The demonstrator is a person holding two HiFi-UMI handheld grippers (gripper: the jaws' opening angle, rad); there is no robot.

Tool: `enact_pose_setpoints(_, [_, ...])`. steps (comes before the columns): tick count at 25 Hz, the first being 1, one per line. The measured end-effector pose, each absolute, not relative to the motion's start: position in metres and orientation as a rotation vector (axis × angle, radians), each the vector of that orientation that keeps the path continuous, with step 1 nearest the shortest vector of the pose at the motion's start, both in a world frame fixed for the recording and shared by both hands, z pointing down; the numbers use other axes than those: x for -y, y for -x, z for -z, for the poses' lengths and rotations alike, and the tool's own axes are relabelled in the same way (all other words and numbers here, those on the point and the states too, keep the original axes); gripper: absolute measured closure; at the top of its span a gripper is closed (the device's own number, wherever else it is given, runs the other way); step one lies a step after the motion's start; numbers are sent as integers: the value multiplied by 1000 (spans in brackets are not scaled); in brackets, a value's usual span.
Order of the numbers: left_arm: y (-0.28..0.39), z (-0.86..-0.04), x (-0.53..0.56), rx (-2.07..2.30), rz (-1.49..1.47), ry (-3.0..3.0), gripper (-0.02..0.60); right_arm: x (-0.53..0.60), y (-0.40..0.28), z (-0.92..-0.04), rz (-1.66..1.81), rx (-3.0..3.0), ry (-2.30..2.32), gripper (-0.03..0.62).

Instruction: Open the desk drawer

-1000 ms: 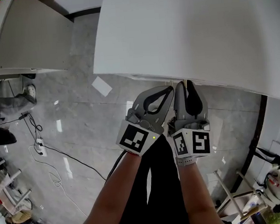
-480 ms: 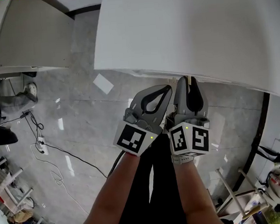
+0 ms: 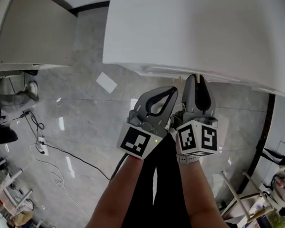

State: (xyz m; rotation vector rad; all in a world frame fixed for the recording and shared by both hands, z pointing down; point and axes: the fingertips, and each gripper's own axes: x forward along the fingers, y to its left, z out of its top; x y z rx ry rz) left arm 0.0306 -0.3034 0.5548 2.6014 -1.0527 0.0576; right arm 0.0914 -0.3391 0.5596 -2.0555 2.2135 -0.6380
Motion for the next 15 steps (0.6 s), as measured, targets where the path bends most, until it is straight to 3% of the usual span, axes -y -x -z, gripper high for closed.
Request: enact_pose_setpoints(15, [-23,-547,285,1012,-45,-2637,578,317,-85,-560,625,-2252,2036,511])
